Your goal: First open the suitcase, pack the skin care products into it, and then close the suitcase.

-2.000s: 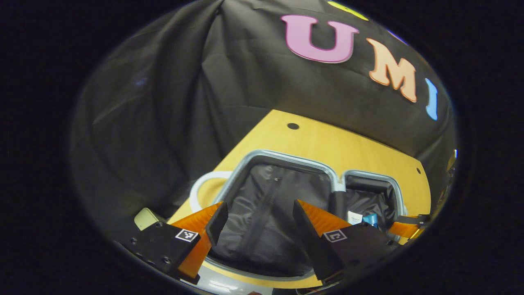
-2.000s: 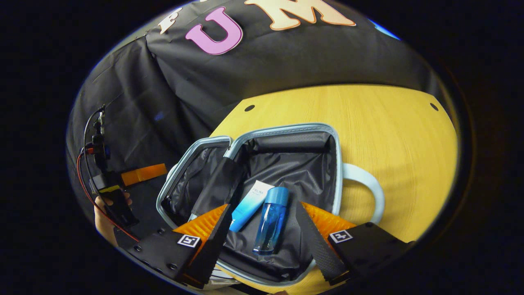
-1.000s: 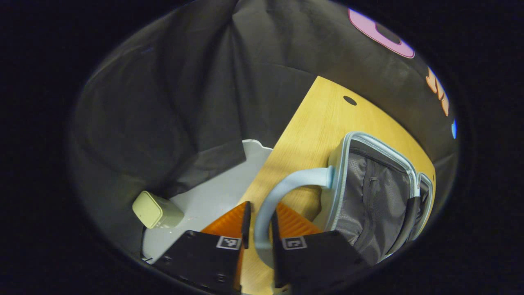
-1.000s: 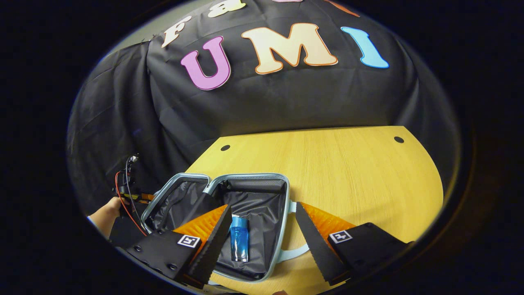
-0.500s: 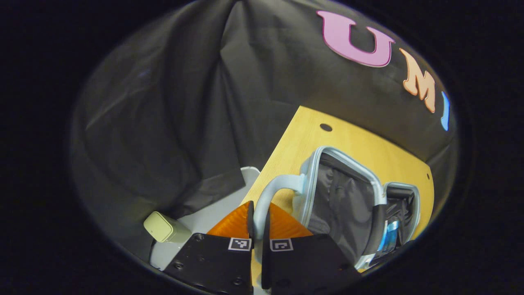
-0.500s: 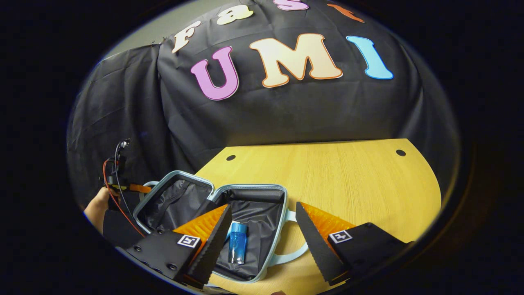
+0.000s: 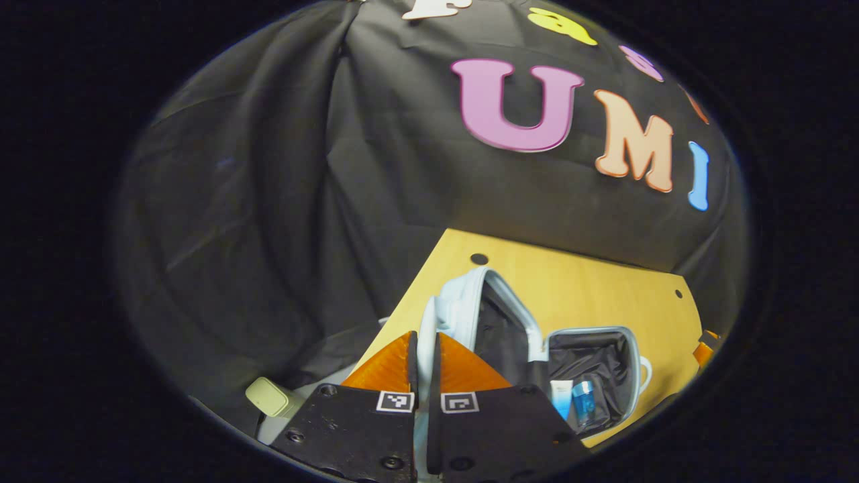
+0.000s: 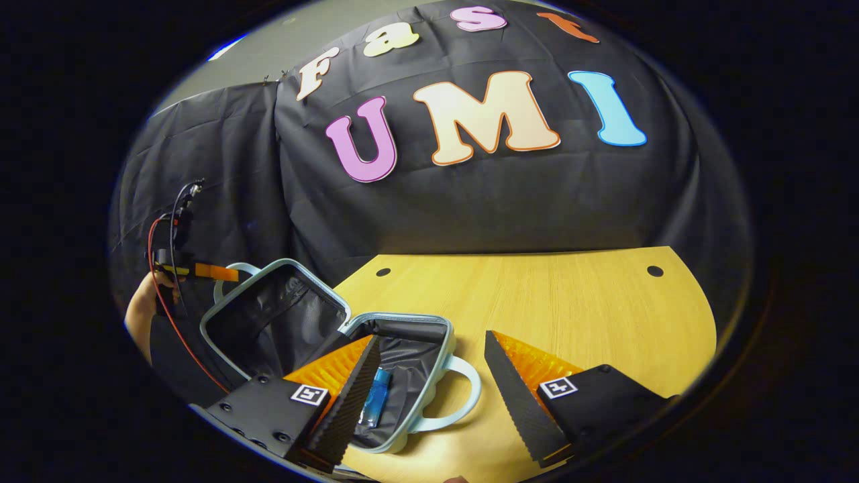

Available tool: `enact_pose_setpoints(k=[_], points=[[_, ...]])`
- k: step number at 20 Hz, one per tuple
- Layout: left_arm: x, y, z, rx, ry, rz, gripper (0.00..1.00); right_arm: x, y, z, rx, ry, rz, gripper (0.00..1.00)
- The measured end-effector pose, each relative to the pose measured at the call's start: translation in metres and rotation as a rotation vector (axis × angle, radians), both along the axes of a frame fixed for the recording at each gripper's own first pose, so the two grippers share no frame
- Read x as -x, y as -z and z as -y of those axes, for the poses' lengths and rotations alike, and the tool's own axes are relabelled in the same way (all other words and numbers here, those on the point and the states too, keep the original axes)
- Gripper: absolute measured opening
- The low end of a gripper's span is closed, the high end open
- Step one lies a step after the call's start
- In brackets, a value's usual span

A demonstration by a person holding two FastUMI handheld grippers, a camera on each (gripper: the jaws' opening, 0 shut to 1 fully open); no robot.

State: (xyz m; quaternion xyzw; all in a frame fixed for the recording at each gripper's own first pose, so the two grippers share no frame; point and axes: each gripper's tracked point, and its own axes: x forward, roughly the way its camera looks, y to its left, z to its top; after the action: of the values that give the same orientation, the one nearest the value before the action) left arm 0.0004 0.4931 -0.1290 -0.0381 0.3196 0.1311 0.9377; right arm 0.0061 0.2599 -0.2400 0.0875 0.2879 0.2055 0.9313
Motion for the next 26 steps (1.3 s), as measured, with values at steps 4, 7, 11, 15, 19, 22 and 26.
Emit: enact_pose_setpoints(k=[4,7,11,15,19,22,26], points=[[-0.011,-0.029,0.058,-0.019,0.092,0.04,0.0,0.001,-0.005,0.029,-0.015,0.019,0.01,0.98],[-0.019,-0.039,0.096,-0.013,0.147,0.053,0.0,0.001,-0.007,0.048,-0.024,0.035,0.01,0.98],[-0.03,-0.049,0.154,0.067,0.226,0.091,0.0,0.001,-0.014,0.068,-0.033,0.055,0.021,0.98],[-0.038,-0.046,0.208,0.116,0.297,0.114,0.0,0.005,-0.016,0.089,-0.031,0.072,0.024,0.98],[-0.041,-0.03,0.274,0.21,0.382,0.099,0.0,0.004,-0.018,0.11,-0.025,0.095,0.028,0.98],[-0.042,-0.009,0.321,0.239,0.445,0.061,0.0,0.004,-0.02,0.127,-0.022,0.116,0.032,0.98],[-0.038,0.033,0.371,0.27,0.488,-0.015,0.0,0.007,-0.019,0.152,-0.009,0.145,0.029,0.98]])
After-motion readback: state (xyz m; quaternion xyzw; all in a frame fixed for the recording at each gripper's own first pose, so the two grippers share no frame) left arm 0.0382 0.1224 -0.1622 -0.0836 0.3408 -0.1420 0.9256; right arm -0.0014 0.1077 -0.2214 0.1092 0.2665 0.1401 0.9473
